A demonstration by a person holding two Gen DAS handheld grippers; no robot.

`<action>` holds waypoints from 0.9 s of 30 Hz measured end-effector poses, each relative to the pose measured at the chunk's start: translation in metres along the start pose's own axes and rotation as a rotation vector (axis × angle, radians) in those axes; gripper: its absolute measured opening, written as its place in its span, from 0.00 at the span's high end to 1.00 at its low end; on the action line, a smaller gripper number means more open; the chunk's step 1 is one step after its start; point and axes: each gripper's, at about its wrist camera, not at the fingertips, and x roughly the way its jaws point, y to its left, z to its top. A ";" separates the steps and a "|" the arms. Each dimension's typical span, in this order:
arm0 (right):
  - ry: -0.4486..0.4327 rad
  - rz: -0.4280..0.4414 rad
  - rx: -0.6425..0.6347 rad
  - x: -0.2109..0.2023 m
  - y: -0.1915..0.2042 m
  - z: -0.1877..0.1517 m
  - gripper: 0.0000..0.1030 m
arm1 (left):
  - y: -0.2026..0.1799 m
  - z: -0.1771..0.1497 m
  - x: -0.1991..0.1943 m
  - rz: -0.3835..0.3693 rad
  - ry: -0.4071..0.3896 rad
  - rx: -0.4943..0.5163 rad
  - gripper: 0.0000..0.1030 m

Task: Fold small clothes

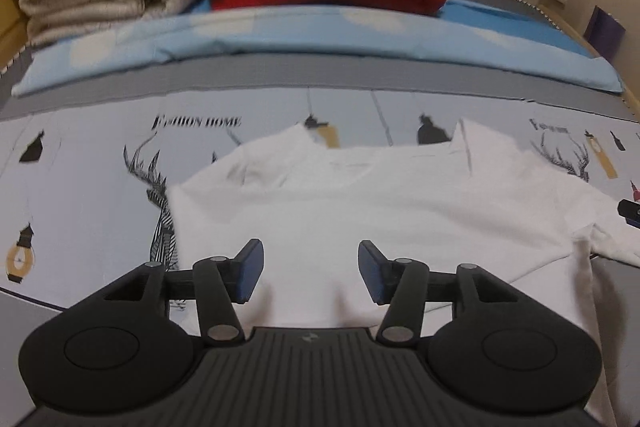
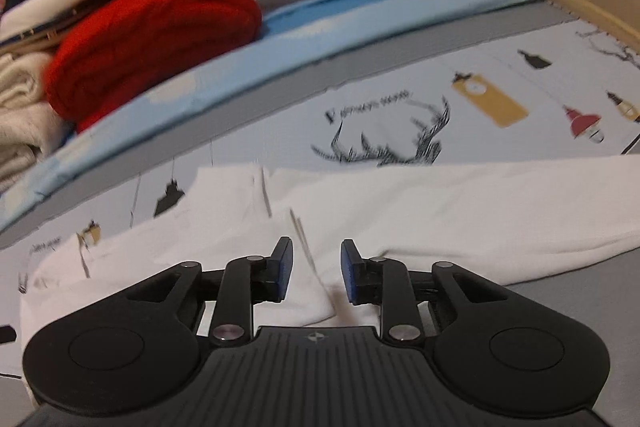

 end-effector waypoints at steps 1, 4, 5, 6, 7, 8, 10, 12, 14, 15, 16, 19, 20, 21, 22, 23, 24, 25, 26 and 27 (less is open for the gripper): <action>-0.011 -0.005 -0.005 -0.007 -0.004 0.001 0.71 | -0.005 0.000 -0.003 0.000 -0.006 -0.001 0.43; -0.038 -0.017 0.001 -0.020 -0.018 0.005 0.71 | -0.018 0.002 -0.012 -0.012 -0.024 0.000 0.42; -0.045 -0.023 0.007 -0.024 -0.023 0.005 0.71 | -0.020 0.003 -0.014 -0.015 -0.029 0.004 0.40; -0.052 -0.030 0.013 -0.026 -0.029 0.006 0.71 | -0.023 0.004 -0.014 -0.018 -0.035 0.010 0.39; -0.058 -0.038 0.018 -0.029 -0.035 0.007 0.71 | -0.025 0.004 -0.014 -0.018 -0.039 0.013 0.38; -0.061 -0.046 0.024 -0.031 -0.041 0.007 0.71 | -0.028 0.004 -0.014 -0.018 -0.039 0.013 0.37; -0.069 -0.063 0.039 -0.034 -0.052 0.008 0.71 | -0.030 0.004 -0.011 -0.023 -0.033 0.012 0.37; -0.072 -0.076 0.052 -0.036 -0.061 0.007 0.71 | -0.032 0.003 -0.008 -0.026 -0.027 0.006 0.37; -0.072 -0.086 0.060 -0.037 -0.067 0.007 0.71 | -0.035 0.003 -0.006 -0.032 -0.025 0.006 0.37; -0.073 -0.089 0.063 -0.038 -0.070 0.007 0.71 | -0.036 0.002 -0.005 -0.034 -0.024 0.010 0.37; -0.075 -0.091 0.064 -0.040 -0.073 0.007 0.71 | -0.038 0.001 -0.004 -0.035 -0.022 0.013 0.37; -0.084 -0.094 0.069 -0.044 -0.082 0.008 0.71 | -0.041 0.000 -0.002 -0.048 -0.014 0.015 0.37; -0.089 -0.096 0.074 -0.045 -0.086 0.008 0.71 | -0.041 0.000 -0.003 -0.052 -0.013 0.014 0.37; -0.092 -0.099 0.080 -0.046 -0.091 0.008 0.71 | -0.040 0.000 -0.003 -0.054 -0.013 0.015 0.37; -0.093 -0.105 0.093 -0.046 -0.097 0.009 0.71 | -0.039 0.000 -0.004 -0.055 -0.013 0.017 0.37; -0.095 -0.110 0.108 -0.047 -0.105 0.011 0.71 | -0.038 0.000 -0.004 -0.056 -0.014 0.019 0.37; -0.098 -0.115 0.129 -0.048 -0.114 0.012 0.71 | -0.037 0.001 -0.004 -0.056 -0.014 0.022 0.37; -0.105 -0.122 0.153 -0.050 -0.126 0.015 0.71 | -0.037 0.001 -0.003 -0.055 -0.012 0.023 0.37; -0.115 -0.127 0.175 -0.053 -0.137 0.017 0.71 | -0.036 0.001 -0.002 -0.053 -0.009 0.022 0.37; -0.128 -0.136 0.197 -0.056 -0.150 0.019 0.71 | -0.035 0.000 0.000 -0.053 -0.003 0.021 0.37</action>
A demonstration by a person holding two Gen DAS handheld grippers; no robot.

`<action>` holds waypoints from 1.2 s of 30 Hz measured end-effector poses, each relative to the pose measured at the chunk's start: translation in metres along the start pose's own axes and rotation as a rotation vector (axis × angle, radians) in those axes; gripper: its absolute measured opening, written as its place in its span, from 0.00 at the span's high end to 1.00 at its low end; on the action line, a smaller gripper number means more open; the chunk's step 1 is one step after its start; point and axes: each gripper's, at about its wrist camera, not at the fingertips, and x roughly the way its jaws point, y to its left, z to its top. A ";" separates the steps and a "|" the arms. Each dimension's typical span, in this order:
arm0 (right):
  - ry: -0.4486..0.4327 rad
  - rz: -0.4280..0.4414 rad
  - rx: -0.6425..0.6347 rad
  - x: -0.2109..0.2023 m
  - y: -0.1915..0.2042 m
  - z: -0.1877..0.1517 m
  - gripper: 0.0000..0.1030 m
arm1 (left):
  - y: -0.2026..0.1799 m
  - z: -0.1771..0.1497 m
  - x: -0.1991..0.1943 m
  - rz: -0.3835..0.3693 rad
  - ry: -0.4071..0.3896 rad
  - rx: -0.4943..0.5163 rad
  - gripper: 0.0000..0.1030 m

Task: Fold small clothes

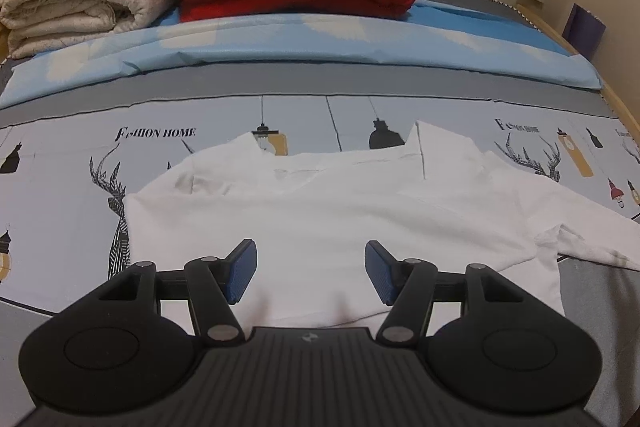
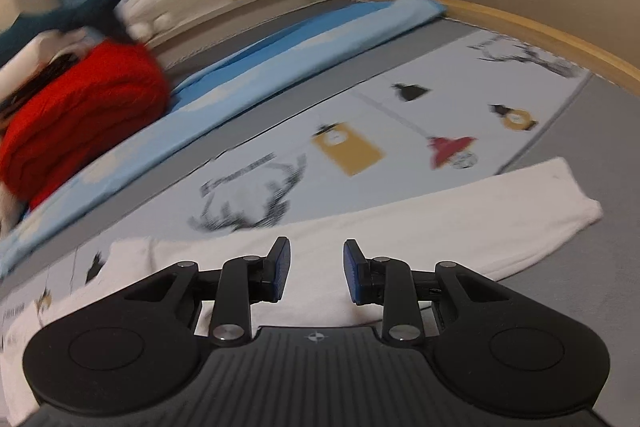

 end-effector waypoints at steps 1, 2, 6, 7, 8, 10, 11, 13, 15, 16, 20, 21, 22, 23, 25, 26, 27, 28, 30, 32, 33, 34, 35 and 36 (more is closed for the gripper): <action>-0.016 -0.018 0.027 -0.002 -0.014 0.005 0.71 | 0.000 0.000 0.001 0.000 0.005 -0.002 0.37; -0.029 -0.042 0.060 -0.003 -0.030 0.010 0.71 | 0.001 0.000 0.002 -0.001 0.008 -0.004 0.37; -0.053 -0.117 0.245 0.002 -0.098 0.018 0.71 | 0.002 0.000 0.002 -0.001 0.008 -0.004 0.37; -0.051 -0.141 0.298 0.005 -0.115 0.017 0.71 | 0.002 0.000 0.002 -0.001 0.008 -0.005 0.37; -0.046 -0.164 0.349 0.009 -0.132 0.015 0.71 | 0.002 0.001 0.003 -0.001 0.009 -0.006 0.37; -0.020 -0.200 0.442 0.020 -0.158 0.008 0.71 | 0.002 0.000 0.003 -0.002 0.012 -0.007 0.36; -0.003 -0.213 0.482 0.025 -0.169 0.003 0.71 | 0.002 0.000 0.004 -0.002 0.013 -0.007 0.37; 0.042 -0.233 0.524 0.041 -0.183 -0.008 0.69 | 0.003 0.000 0.004 -0.001 0.017 -0.004 0.37; 0.072 -0.253 0.545 0.055 -0.189 -0.019 0.69 | 0.003 0.000 0.005 0.001 0.018 -0.004 0.37; 0.075 -0.259 0.563 0.059 -0.191 -0.023 0.69 | 0.004 -0.001 0.005 0.001 0.019 -0.003 0.37; 0.019 -0.250 0.604 0.070 -0.197 -0.028 0.70 | 0.007 -0.001 0.004 -0.001 0.021 0.003 0.37; 0.011 -0.245 0.606 0.073 -0.197 -0.026 0.70 | 0.009 -0.002 0.004 0.000 0.021 0.004 0.37; 0.008 -0.241 0.598 0.077 -0.195 -0.026 0.70 | 0.011 -0.002 0.004 0.001 0.022 0.004 0.36; 0.005 -0.246 0.576 0.082 -0.191 -0.024 0.73 | 0.014 -0.002 0.004 0.003 0.023 0.002 0.37; -0.004 -0.291 0.528 0.086 -0.186 -0.022 0.96 | 0.022 -0.002 0.003 0.011 0.023 -0.009 0.37; -0.013 -0.307 0.519 0.087 -0.183 -0.022 0.96 | 0.027 -0.002 0.003 0.014 0.023 -0.014 0.36; -0.027 -0.335 0.507 0.086 -0.177 -0.021 0.97 | 0.031 -0.001 0.002 0.018 0.021 -0.021 0.36; -0.043 -0.371 0.482 0.082 -0.169 -0.018 0.97 | 0.036 0.000 0.001 0.023 0.019 -0.029 0.37; -0.100 -0.423 0.392 0.075 -0.143 -0.007 0.97 | 0.047 0.001 -0.002 0.030 0.016 -0.049 0.37; -0.170 -0.452 0.251 0.068 -0.101 0.005 0.97 | 0.058 0.002 -0.006 0.031 0.010 -0.073 0.37; -0.207 -0.437 0.159 0.064 -0.070 0.009 0.97 | 0.064 0.003 -0.009 0.031 0.007 -0.088 0.37; -0.243 -0.396 0.079 0.060 -0.040 0.010 0.97 | 0.070 0.004 -0.010 0.032 0.006 -0.101 0.37; -0.275 -0.336 -0.005 0.055 -0.007 0.009 0.97 | 0.076 0.004 -0.011 0.032 0.006 -0.113 0.37; -0.307 -0.263 -0.091 0.047 0.030 0.006 0.97 | 0.081 0.004 -0.012 0.033 0.007 -0.126 0.37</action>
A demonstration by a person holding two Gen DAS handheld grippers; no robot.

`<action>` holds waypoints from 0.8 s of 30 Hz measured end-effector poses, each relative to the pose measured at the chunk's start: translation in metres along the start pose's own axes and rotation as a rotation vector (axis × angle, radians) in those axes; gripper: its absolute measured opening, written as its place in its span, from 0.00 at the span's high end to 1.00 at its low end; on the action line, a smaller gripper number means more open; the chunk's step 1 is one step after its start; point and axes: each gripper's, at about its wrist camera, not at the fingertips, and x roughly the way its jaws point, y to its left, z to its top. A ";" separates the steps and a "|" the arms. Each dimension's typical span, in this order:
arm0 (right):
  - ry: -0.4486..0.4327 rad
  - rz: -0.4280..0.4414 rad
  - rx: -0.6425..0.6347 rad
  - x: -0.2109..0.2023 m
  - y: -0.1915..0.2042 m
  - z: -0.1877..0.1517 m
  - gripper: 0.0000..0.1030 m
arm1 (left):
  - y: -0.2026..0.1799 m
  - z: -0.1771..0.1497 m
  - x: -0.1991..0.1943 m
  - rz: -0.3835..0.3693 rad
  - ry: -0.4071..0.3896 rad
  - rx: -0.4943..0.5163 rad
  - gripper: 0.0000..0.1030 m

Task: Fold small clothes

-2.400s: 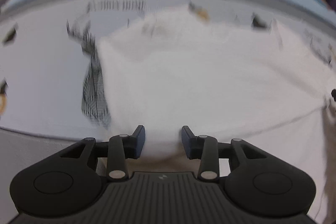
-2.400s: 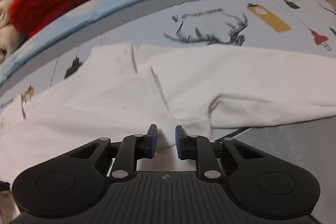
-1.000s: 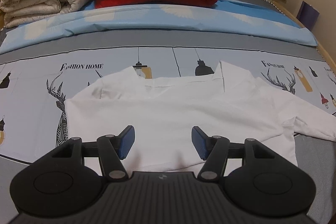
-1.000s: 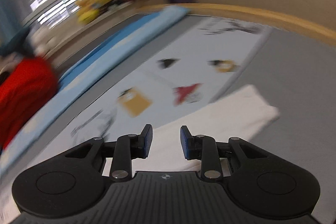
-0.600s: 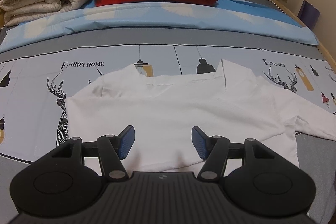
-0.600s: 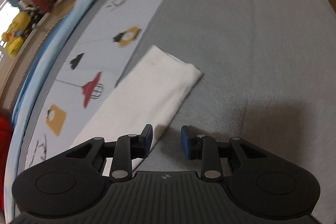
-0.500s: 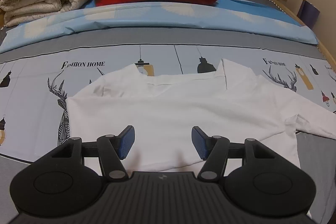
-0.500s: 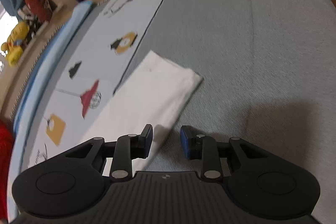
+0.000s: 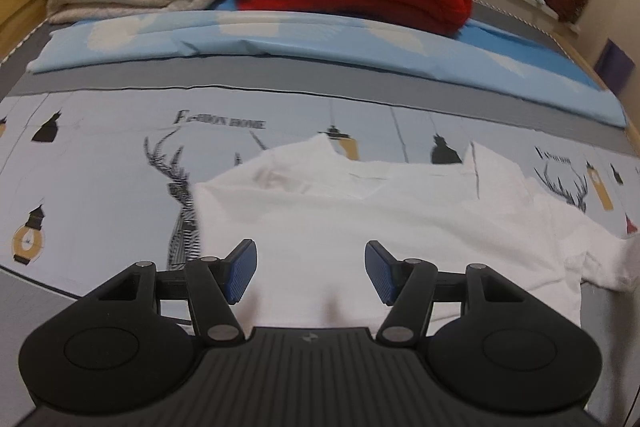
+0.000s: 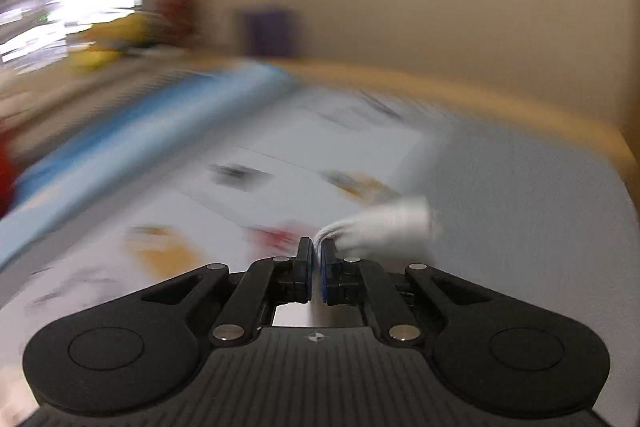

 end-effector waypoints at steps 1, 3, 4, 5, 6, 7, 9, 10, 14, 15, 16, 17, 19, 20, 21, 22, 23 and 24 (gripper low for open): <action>-0.042 0.094 -0.057 -0.020 0.034 0.001 0.97 | 0.006 0.001 -0.001 -0.001 0.002 -0.013 0.36; -0.093 0.327 -0.149 -0.061 0.096 -0.004 0.97 | 0.016 0.004 -0.002 -0.004 0.003 -0.044 0.37; -0.105 0.451 -0.181 -0.083 0.125 -0.010 0.97 | 0.021 0.006 -0.003 -0.005 0.003 -0.060 0.37; -0.101 0.575 -0.193 -0.102 0.149 -0.018 0.97 | 0.026 0.008 -0.003 -0.006 0.000 -0.076 0.37; -0.073 0.711 -0.199 -0.119 0.172 -0.029 0.97 | 0.032 0.010 -0.003 -0.005 0.000 -0.099 0.37; -0.025 0.836 -0.209 -0.133 0.193 -0.042 0.96 | 0.038 0.011 -0.002 -0.003 0.000 -0.120 0.37; 0.131 1.026 -0.240 -0.153 0.229 -0.075 0.96 | 0.046 0.012 -0.001 -0.004 0.009 -0.156 0.37; 0.229 1.079 -0.265 -0.156 0.241 -0.090 0.95 | 0.050 0.012 0.001 -0.010 0.014 -0.173 0.37; 0.506 1.019 -0.433 -0.167 0.267 -0.132 0.91 | 0.059 0.010 0.006 -0.041 0.037 -0.214 0.39; 0.548 0.964 -0.452 -0.168 0.267 -0.132 0.90 | 0.062 0.009 0.008 -0.052 0.041 -0.227 0.41; 0.581 0.908 -0.446 -0.167 0.264 -0.128 0.88 | 0.064 0.008 0.009 -0.061 0.043 -0.238 0.52; 0.613 0.845 -0.418 -0.163 0.257 -0.122 0.84 | 0.065 0.007 0.012 -0.071 0.048 -0.244 0.64; 0.664 0.754 -0.338 -0.153 0.241 -0.109 0.73 | 0.067 0.002 0.021 -0.091 0.075 -0.255 0.73; 0.672 0.733 -0.293 -0.148 0.230 -0.105 0.73 | 0.067 -0.001 0.027 -0.102 0.092 -0.262 0.76; 0.664 0.719 -0.245 -0.141 0.218 -0.101 0.72 | 0.067 -0.003 0.033 -0.109 0.104 -0.268 0.76; 0.648 0.702 -0.206 -0.136 0.205 -0.100 0.72 | 0.066 -0.006 0.040 -0.114 0.116 -0.273 0.76; 0.638 0.670 -0.176 -0.126 0.194 -0.101 0.72 | 0.066 -0.011 0.046 -0.115 0.130 -0.280 0.76; 0.643 0.620 -0.146 -0.118 0.185 -0.104 0.72 | 0.066 -0.014 0.053 -0.114 0.152 -0.295 0.76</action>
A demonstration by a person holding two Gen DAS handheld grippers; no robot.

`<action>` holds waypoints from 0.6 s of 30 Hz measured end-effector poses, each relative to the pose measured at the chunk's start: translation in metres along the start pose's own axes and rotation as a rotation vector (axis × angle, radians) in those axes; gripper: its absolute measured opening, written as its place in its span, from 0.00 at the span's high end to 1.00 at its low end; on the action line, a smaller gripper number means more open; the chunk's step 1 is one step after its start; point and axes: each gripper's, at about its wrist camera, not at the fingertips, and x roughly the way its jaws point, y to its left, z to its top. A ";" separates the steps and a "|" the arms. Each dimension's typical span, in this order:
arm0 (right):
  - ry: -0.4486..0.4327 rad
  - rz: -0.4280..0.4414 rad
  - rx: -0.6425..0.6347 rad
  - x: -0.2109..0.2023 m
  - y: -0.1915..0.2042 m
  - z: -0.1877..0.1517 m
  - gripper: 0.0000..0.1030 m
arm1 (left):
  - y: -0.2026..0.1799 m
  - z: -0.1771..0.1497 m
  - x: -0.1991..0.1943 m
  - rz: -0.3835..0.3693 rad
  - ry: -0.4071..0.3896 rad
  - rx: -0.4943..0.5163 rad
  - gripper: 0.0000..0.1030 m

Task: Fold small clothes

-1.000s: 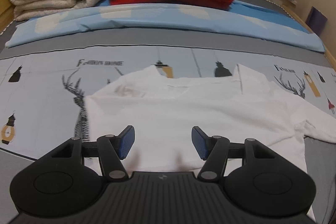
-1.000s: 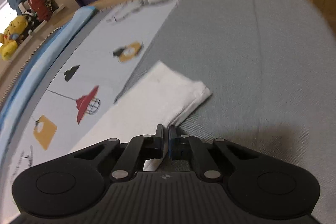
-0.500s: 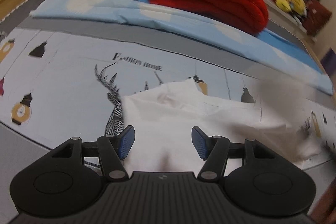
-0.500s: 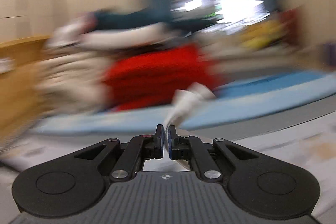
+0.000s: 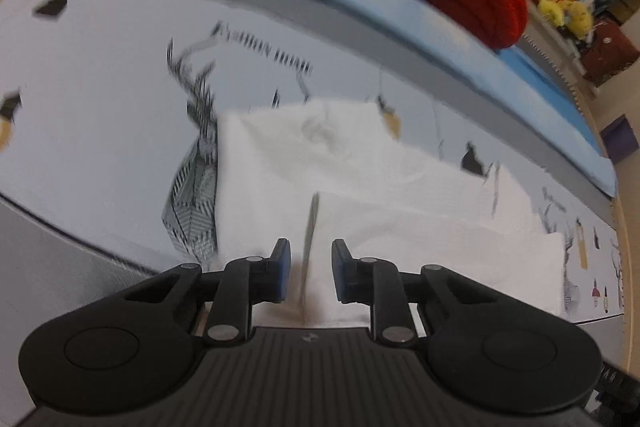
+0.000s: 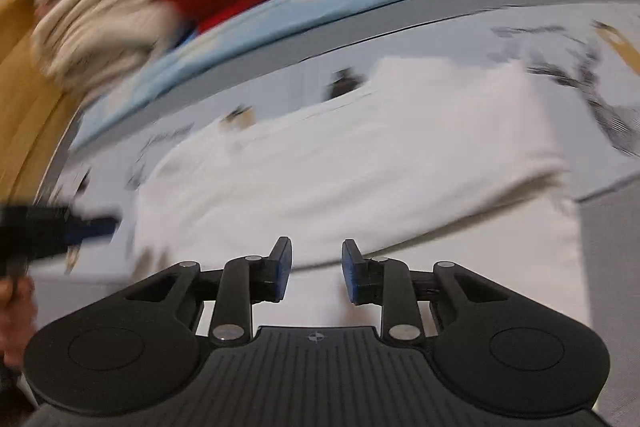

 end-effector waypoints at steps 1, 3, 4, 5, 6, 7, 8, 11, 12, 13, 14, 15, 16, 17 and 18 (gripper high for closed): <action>0.000 -0.023 0.050 0.004 -0.013 0.002 0.70 | 0.002 -0.001 0.006 -0.015 0.012 -0.030 0.76; -0.007 -0.032 0.106 0.010 -0.030 0.007 0.70 | 0.007 -0.002 0.014 -0.074 0.014 -0.099 0.71; -0.016 -0.039 0.111 0.010 -0.036 0.010 0.70 | 0.007 -0.003 0.018 -0.080 0.020 -0.114 0.68; -0.030 -0.043 0.111 0.007 -0.042 0.007 0.70 | 0.007 -0.004 0.023 -0.066 0.031 -0.116 0.68; -0.046 -0.050 0.116 0.007 -0.047 0.010 0.70 | 0.005 -0.006 0.029 -0.044 0.037 -0.105 0.68; -0.052 -0.059 0.130 0.010 -0.054 0.014 0.70 | 0.004 -0.008 0.034 -0.030 0.040 -0.092 0.68; -0.053 -0.061 0.155 0.010 -0.061 0.018 0.70 | 0.003 -0.010 0.040 -0.015 0.051 -0.082 0.68; -0.082 -0.054 0.207 0.005 -0.074 0.026 0.70 | -0.002 -0.014 0.051 0.002 0.062 -0.056 0.68; -0.097 -0.064 0.216 0.004 -0.078 0.029 0.70 | -0.006 -0.014 0.051 0.001 0.056 -0.033 0.69; -0.115 -0.074 0.230 0.004 -0.082 0.034 0.70 | -0.008 -0.015 0.050 -0.003 0.052 -0.018 0.83; -0.130 -0.082 0.250 0.003 -0.087 0.036 0.70 | -0.009 -0.015 0.048 -0.006 0.051 -0.007 0.97; -0.141 -0.086 0.272 0.002 -0.091 0.038 0.70 | -0.010 -0.014 0.045 -0.007 0.040 -0.002 0.97; -0.147 -0.085 0.289 0.003 -0.095 0.040 0.70 | -0.009 -0.011 0.037 -0.006 0.014 -0.007 0.97; -0.150 -0.084 0.302 0.004 -0.097 0.042 0.70 | -0.008 -0.009 0.027 -0.003 -0.020 -0.019 0.97; -0.150 -0.083 0.308 0.006 -0.098 0.043 0.70 | -0.007 -0.006 0.014 0.003 -0.061 -0.031 0.97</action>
